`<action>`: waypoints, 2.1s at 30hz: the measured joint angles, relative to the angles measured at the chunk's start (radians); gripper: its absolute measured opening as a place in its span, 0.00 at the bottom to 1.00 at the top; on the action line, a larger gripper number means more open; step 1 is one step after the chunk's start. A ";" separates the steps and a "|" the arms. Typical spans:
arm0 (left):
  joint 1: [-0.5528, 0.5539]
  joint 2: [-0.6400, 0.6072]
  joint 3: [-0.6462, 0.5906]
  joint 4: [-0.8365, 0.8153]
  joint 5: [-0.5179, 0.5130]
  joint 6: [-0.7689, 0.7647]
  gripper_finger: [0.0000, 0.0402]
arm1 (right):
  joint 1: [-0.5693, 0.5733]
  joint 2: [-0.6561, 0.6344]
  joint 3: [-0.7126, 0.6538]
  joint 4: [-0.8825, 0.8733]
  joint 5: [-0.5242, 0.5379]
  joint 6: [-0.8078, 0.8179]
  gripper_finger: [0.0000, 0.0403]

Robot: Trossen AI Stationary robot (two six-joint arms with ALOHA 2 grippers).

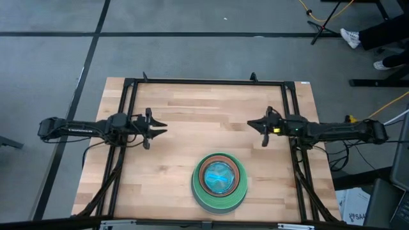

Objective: Stack plastic plates
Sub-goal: Return to Home Position

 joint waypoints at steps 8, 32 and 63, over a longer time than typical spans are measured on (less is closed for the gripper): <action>0.000 -0.114 0.000 -0.057 0.014 -0.008 0.26 | 0.000 -0.256 -0.119 -0.015 -0.091 0.002 0.03; 0.000 -0.309 0.001 -0.293 -0.042 -0.081 0.26 | 0.000 -0.563 -0.117 -0.330 -0.004 -0.022 0.01; 0.000 -0.310 0.001 -0.292 -0.045 -0.079 0.26 | 0.000 -0.563 -0.117 -0.332 -0.004 -0.022 0.01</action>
